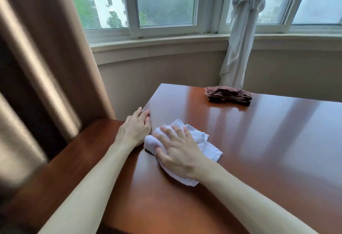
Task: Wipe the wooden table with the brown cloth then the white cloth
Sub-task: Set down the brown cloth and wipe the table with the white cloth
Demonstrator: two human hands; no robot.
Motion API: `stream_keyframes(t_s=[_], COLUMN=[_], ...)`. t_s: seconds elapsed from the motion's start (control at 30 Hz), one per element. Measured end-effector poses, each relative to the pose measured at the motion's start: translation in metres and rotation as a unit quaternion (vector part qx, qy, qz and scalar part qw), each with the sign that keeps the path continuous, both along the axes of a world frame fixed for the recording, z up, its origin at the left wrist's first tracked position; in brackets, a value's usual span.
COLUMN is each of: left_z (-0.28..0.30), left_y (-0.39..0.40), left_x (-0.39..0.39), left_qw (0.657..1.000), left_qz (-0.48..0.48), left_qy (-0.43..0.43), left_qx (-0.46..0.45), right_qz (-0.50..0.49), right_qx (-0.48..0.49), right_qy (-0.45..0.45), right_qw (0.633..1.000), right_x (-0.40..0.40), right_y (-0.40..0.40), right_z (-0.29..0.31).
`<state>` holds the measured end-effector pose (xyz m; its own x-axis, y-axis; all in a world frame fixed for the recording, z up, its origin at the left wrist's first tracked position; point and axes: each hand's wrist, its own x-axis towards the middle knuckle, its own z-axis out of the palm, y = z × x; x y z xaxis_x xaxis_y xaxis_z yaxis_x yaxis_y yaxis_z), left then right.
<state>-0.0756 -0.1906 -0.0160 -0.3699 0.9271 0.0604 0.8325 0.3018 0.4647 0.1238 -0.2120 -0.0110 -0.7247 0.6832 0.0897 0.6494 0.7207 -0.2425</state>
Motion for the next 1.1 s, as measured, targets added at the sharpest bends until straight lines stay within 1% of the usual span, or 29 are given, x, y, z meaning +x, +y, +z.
stream_keyframes(t_s=[0.07,0.13,0.3,0.4,0.47,0.57,0.63,0.73,0.8,0.87,0.93,0.97,1.0,1.03,1.1], left_z=[0.001,0.000,-0.007,-0.007,-0.008,-0.006,-0.006,-0.007,-0.007,-0.008,-0.008,-0.007,-0.008,-0.008,-0.009], left_y=[-0.002,-0.002,0.002,0.008,0.008,0.008,0.008,0.010,0.010,0.009,0.007,0.006,0.005,0.005,0.005], left_x=[0.001,-0.002,-0.003,-0.006,-0.007,-0.008,-0.007,-0.006,-0.006,-0.005,-0.004,-0.004,-0.003,-0.003,-0.004], left_qw=[1.000,1.000,1.000,1.000,1.000,1.000,1.000,1.000,1.000,1.000,1.000,1.000,1.000,0.999,1.000], left_qz=[-0.006,-0.016,-0.016,-0.014,-0.013,-0.010,0.003,0.014,0.017,0.011,0.001,-0.005,-0.007,-0.008,-0.006], left_qy=[0.005,0.007,0.006,0.008,0.002,-0.001,-0.004,-0.004,-0.007,-0.005,0.004,0.010,0.014,0.018,0.019], left_qx=[-0.002,-0.006,0.010,0.009,0.004,-0.002,-0.009,-0.025,-0.026,-0.019,0.005,0.017,0.026,0.029,0.019], right_qz=[-0.011,-0.037,-0.103,-0.120,-0.133,-0.146,-0.140,-0.117,-0.063,0.016,0.104,0.128,0.125,0.092,-0.029], right_qx=[-0.011,-0.005,-0.012,0.008,0.004,-0.002,0.006,0.012,0.021,0.021,0.033,0.032,0.031,0.036,0.047], right_qy=[0.005,0.002,-0.016,-0.019,-0.013,-0.007,-0.022,-0.020,-0.003,-0.015,-0.017,-0.012,-0.006,-0.006,-0.015], right_qw=[1.000,0.999,0.995,0.993,0.991,0.989,0.990,0.993,0.998,1.000,0.994,0.991,0.992,0.995,0.998], right_x=[-0.002,-0.010,-0.040,-0.069,-0.084,-0.103,-0.112,-0.113,-0.114,-0.118,-0.116,-0.111,-0.108,-0.107,-0.108], right_y=[0.008,0.033,0.146,0.221,0.268,0.316,0.327,0.318,0.293,0.253,0.225,0.222,0.228,0.242,0.275], right_z=[0.002,0.004,0.001,0.000,0.001,0.001,-0.002,-0.004,-0.006,-0.008,-0.011,-0.009,-0.005,-0.003,0.002])
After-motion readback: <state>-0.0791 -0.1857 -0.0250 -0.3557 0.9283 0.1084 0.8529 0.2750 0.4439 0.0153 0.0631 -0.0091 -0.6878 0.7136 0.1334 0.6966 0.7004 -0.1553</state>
